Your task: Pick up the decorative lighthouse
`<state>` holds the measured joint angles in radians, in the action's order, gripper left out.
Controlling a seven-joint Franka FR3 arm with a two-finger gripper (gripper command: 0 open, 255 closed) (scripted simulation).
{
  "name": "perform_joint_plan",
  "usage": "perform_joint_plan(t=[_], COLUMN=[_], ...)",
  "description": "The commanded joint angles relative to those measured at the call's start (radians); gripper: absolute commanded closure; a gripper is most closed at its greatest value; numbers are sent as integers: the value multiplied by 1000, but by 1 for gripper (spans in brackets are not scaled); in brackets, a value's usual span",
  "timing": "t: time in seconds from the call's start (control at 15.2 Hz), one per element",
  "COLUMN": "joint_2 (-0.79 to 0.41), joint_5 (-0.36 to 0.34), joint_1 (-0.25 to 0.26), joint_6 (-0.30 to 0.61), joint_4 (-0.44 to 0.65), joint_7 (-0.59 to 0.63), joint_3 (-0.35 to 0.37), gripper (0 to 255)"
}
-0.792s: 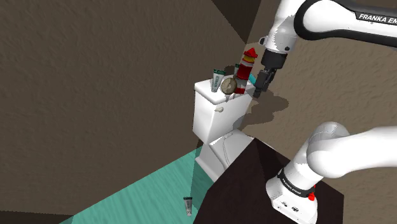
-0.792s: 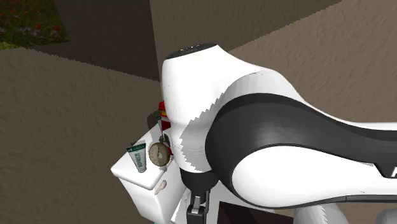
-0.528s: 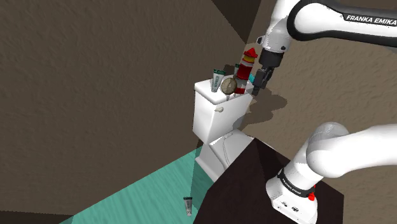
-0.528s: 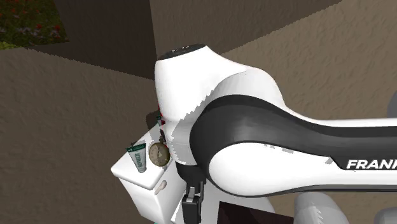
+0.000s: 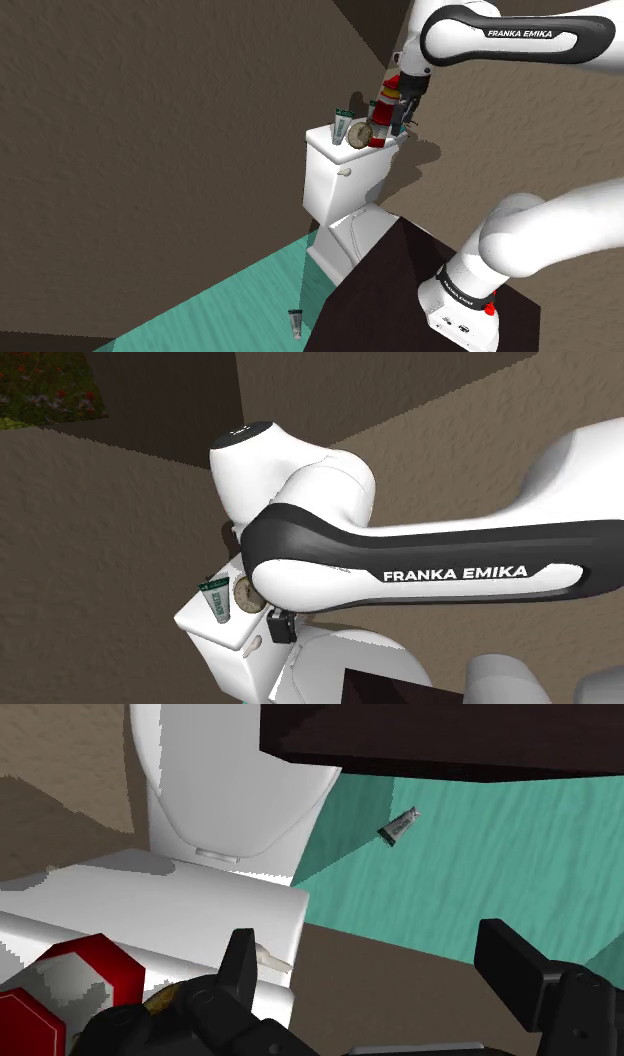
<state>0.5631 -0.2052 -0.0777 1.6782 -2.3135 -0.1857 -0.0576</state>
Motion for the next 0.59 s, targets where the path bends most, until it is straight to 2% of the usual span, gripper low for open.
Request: perform_joint_plan(t=[0.0, 0.53], joint_2=[-39, -245], joint_5=[-53, -225], joint_1=[-19, -72], joint_6=[19, 92], joint_4=[29, 205], joint_7=[-29, -97], joint_3=[-15, -48], gripper=[0, 0])
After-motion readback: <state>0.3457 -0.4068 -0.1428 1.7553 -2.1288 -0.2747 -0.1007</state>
